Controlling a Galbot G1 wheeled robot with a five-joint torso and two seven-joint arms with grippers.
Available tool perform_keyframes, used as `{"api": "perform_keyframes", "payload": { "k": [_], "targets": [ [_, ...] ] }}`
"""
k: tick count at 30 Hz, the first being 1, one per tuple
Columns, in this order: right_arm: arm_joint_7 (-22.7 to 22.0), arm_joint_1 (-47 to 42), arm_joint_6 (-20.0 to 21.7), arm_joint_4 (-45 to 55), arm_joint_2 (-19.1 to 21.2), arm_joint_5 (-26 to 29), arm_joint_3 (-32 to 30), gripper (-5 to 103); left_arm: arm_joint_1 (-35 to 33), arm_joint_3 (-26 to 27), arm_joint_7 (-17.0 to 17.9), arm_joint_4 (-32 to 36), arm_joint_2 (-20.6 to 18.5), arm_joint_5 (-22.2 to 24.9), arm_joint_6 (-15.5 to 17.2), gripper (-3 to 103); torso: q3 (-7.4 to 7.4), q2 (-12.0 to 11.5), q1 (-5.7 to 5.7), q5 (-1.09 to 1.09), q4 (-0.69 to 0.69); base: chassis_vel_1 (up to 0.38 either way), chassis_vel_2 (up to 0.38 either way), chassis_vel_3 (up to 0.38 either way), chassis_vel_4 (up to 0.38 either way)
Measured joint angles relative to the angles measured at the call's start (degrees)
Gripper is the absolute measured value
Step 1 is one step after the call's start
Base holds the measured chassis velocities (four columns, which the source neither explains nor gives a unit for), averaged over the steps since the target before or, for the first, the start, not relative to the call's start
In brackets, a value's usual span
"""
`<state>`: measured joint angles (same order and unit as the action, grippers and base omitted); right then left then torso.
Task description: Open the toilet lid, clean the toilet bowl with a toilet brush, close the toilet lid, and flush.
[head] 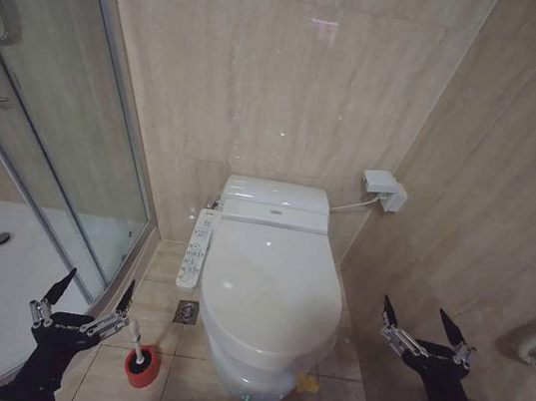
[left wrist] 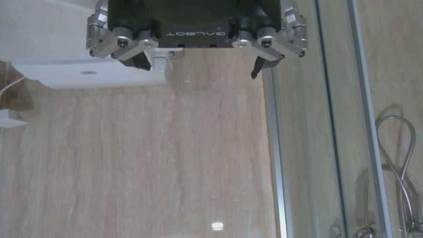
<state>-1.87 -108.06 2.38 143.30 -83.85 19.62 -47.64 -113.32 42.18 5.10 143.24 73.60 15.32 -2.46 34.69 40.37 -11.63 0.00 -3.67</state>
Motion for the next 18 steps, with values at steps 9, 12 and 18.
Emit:
{"api": "perform_keyframes", "payload": {
  "k": [9,12,18],
  "targets": [
    [0.1,0.4,-0.3,0.0,0.1,0.6,0.4,100,0.0,0.0,0.0,0.0,0.0,0.0,0.0,100,0.00,0.0,0.00,0.00,0.00,0.000,0.000,0.000,0.000],
    [0.2,0.4,-0.3,0.0,0.1,0.6,0.4,100,0.0,0.0,0.0,0.0,0.0,0.0,0.0,100,0.00,0.0,0.00,0.00,0.00,0.000,0.000,0.000,0.000],
    [0.2,0.4,-0.3,-0.1,0.1,0.6,0.4,100,0.0,0.0,0.0,0.0,0.0,0.0,0.0,100,0.00,0.0,0.00,0.00,0.00,0.000,0.000,0.000,0.000]
  ]
}}
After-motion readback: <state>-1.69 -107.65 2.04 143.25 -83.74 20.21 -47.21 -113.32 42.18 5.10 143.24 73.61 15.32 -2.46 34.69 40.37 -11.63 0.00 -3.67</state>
